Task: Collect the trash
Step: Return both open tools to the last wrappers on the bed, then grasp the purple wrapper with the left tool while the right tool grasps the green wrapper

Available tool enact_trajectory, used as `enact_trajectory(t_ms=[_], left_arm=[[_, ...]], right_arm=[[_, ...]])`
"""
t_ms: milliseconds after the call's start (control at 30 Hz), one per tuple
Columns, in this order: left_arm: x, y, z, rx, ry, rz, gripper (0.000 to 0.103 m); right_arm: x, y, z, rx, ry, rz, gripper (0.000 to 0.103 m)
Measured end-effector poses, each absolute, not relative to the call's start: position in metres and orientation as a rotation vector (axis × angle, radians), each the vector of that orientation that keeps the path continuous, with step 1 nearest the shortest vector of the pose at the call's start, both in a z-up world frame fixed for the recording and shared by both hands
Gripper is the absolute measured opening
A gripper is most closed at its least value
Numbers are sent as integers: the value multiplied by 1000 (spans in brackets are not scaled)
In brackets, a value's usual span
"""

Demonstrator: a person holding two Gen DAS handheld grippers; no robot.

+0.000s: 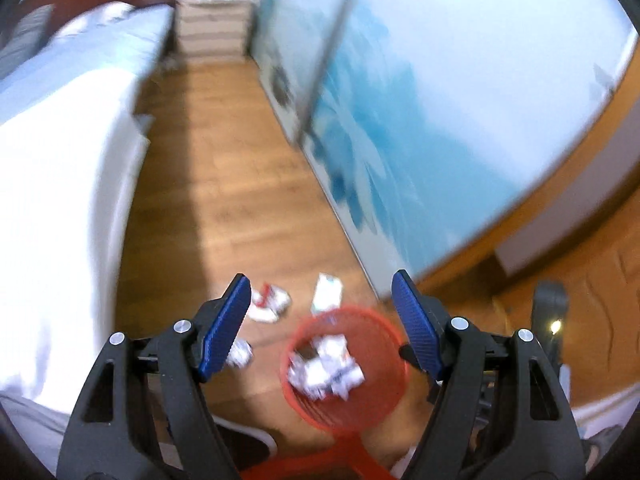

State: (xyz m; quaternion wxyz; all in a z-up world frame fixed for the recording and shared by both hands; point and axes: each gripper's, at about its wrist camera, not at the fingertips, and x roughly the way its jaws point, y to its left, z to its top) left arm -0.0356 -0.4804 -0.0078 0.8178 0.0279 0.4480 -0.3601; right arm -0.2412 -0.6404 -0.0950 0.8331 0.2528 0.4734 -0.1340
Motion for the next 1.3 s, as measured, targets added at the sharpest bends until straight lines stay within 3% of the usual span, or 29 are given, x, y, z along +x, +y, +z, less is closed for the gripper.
enact_trajectory(t_ms=[267,567,733,1067,1133,1233,1267,1300], left_arm=[[28,-296,33,-109,813,-529,73],[93,-105,0,-262,760,-229,74],[130,-58,-34,-292,769,-184,74],[168,-10,-54,-374,837,-168,74],[174,-2,-60,-385,845,-161,74],[187,4,-69,-395,850,-131,74],[195,4,-72,-399,847,-136,74],[200,3,-72,-395,842,-138,74]], right_arm=[[-134,-523,-48,376,948,-49,60],[2,-364,0,217,849,170,60],[88,-274,8,132,833,274,60],[245,-128,-41,-19,934,309,59],[262,-114,-64,-40,1001,306,54],[261,-112,-75,-64,979,304,36],[259,-116,-73,-46,976,311,24],[257,-119,-73,-28,971,321,24]])
